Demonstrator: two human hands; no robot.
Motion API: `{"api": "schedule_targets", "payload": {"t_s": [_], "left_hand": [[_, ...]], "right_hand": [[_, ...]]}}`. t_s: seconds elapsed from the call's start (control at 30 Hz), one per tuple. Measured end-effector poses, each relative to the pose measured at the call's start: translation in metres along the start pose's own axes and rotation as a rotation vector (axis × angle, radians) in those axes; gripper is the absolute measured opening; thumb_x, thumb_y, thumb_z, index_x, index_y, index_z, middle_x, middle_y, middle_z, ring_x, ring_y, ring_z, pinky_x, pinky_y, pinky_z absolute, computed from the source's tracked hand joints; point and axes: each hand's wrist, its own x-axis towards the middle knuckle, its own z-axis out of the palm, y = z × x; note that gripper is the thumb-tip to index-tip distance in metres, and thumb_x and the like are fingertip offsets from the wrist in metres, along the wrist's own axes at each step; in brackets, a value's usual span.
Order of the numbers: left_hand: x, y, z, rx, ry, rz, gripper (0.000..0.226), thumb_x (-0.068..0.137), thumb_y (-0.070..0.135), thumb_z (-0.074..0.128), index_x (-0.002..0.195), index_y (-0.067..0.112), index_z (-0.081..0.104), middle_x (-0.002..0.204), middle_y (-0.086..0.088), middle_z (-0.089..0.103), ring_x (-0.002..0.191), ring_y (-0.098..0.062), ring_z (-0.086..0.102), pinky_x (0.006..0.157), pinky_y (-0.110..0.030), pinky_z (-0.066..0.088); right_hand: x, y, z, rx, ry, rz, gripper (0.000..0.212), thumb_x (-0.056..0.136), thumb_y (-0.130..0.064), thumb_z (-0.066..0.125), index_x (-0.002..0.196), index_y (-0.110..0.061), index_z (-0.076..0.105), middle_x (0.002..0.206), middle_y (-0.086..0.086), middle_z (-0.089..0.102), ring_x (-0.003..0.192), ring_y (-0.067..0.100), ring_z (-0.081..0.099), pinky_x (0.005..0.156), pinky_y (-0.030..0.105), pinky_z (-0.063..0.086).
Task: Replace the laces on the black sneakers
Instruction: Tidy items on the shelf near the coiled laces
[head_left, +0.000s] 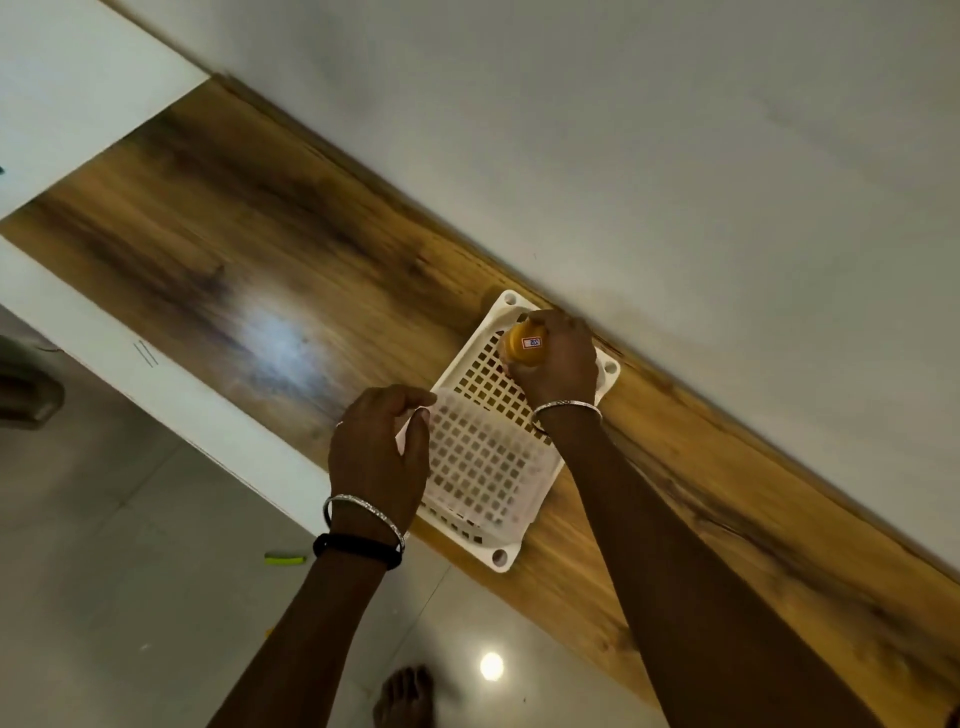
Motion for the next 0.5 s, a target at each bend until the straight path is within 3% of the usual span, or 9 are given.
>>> {"api": "schedule_targets", "payload": {"t_s": [0.27,0.4,0.5], "left_hand": [[0.001,-0.013,-0.004,0.053,-0.04,0.006,0.017,0.088,0.004,0.07,0.102,0.014,0.071,0.095,0.005,0.061,0.089,-0.02,0.062,0.078,-0.036,0.052],[-0.009,-0.021,-0.018,0.013,-0.036,-0.024,0.014,0.089,0.013,0.061,0.1,0.017,0.07,0.095,0.003,0.064,0.087,-0.017,0.062,0.077,-0.034,0.052],[-0.024,-0.033,-0.031,-0.003,-0.022,-0.085,0.017,0.087,0.017,0.058,0.099,0.016,0.07,0.094,0.004,0.065,0.086,-0.018,0.064,0.077,-0.039,0.055]], "right_hand": [[0.008,-0.003,0.021,-0.062,0.034,-0.039,0.063,0.068,-0.017,0.09,0.119,-0.006,0.055,0.126,0.015,0.054,0.112,0.033,0.057,0.087,0.039,0.046],[0.002,-0.007,0.016,-0.022,0.046,0.033,0.072,0.059,-0.021,0.096,0.117,-0.006,0.056,0.124,0.015,0.054,0.109,0.032,0.058,0.087,0.039,0.046],[-0.019,-0.011,0.004,0.053,0.152,0.077,0.055,0.063,-0.013,0.09,0.11,-0.01,0.062,0.119,0.012,0.058,0.107,0.029,0.06,0.09,0.033,0.044]]}}
